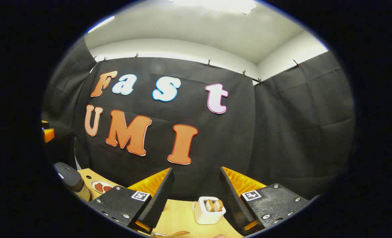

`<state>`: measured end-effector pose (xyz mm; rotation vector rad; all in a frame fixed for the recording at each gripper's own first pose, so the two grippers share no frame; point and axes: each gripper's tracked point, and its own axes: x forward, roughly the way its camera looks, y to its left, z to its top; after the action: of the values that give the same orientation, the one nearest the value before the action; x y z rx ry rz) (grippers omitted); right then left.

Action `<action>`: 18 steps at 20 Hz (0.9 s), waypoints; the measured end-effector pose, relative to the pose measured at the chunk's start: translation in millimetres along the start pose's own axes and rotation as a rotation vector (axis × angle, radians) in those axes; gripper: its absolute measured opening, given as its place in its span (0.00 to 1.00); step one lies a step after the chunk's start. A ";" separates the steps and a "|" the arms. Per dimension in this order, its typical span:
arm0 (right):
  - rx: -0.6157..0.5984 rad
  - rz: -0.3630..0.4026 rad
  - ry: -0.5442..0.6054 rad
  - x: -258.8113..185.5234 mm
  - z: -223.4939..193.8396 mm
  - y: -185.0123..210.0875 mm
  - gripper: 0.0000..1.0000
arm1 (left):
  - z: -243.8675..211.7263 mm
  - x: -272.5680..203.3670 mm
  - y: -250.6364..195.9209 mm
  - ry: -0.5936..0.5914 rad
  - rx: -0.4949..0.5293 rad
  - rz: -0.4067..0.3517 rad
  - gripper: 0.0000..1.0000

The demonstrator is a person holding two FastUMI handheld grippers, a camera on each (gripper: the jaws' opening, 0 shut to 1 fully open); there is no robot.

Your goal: Close the left gripper, press the button to open the rice cooker; take a wooden spoon from the chopstick holder with the right hand, scoop a spoonful of rice and pour it into the rice cooker, then put the wooden spoon back into the chopstick holder.

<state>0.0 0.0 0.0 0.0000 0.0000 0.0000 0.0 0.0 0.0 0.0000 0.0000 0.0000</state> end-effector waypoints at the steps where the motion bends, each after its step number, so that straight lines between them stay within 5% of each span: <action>1: 0.016 0.017 0.007 -1.2 3.9 13.6 0.85 | -0.1 1.7 2.0 0.003 0.000 -0.009 0.96; 9: 0.076 0.081 0.053 -10.0 12.6 91.1 0.84 | 7.3 18.3 18.8 -0.021 0.032 -0.079 0.92; 15: 0.100 0.066 0.095 -17.7 0.8 100.1 0.84 | 7.4 22.6 26.8 -0.024 0.010 -0.104 0.93; 18: 0.081 0.102 0.107 -14.6 -0.6 98.5 0.84 | 11.3 17.2 26.3 -0.034 0.003 -0.052 0.95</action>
<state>-14.6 98.5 -0.6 0.0808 0.1072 0.1022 17.2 26.3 11.3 0.0030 -0.0342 -0.0520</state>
